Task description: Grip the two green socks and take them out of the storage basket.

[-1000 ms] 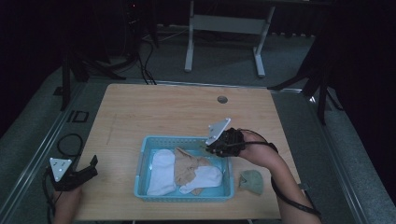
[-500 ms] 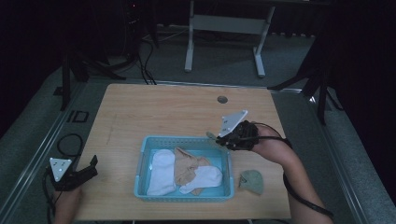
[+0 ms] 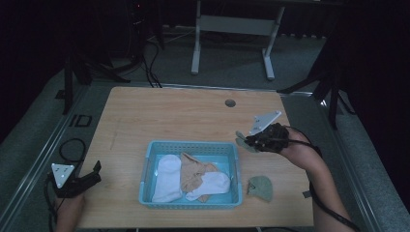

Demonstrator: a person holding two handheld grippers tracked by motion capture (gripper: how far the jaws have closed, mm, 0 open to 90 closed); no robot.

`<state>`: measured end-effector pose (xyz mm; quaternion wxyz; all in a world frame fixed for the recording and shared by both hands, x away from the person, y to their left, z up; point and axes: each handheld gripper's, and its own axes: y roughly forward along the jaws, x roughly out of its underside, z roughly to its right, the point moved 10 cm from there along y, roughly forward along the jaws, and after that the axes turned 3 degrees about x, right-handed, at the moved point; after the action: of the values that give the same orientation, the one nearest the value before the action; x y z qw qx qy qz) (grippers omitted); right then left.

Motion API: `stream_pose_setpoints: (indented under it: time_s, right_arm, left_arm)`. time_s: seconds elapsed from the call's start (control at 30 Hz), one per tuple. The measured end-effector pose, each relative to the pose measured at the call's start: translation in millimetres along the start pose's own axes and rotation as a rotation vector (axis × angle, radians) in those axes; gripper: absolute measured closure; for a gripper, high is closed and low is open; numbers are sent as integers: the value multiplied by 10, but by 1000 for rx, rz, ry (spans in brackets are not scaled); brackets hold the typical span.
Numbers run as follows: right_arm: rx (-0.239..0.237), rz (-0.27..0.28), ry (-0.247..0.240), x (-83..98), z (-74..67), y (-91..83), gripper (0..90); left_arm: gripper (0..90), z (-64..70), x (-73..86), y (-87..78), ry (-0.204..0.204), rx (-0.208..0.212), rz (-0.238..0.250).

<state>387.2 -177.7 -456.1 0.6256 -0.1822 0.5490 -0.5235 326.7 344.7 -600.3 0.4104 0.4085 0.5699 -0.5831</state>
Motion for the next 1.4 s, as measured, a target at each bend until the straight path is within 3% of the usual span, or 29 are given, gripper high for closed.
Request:
stream_pose_setpoints:
  time_s: [0.23,0.47,0.67,0.77,1.1,1.27,1.4]
  right_arm:
    - [-3,-18,61,261,92,78,847]
    - [26,-40,116,509,177,213,847]
    - [33,-61,158,754,176,370,847]
    - [44,-64,204,927,195,512,846]
    - [-50,-81,283,1153,-88,834,837]
    - [-83,-80,282,1161,-201,902,803]
    - [-86,-36,303,1095,-185,817,647]
  left_arm:
    - [3,0,2,-1,1,-1,-2]
    - [3,1,2,-1,1,0,-2]
    - [3,1,2,0,2,0,-3]
    - [3,1,3,0,0,1,-3]
    - [4,1,4,1,1,-1,-3]
    - [3,0,5,3,1,-1,-5]
    - [4,1,5,3,1,-1,-5]
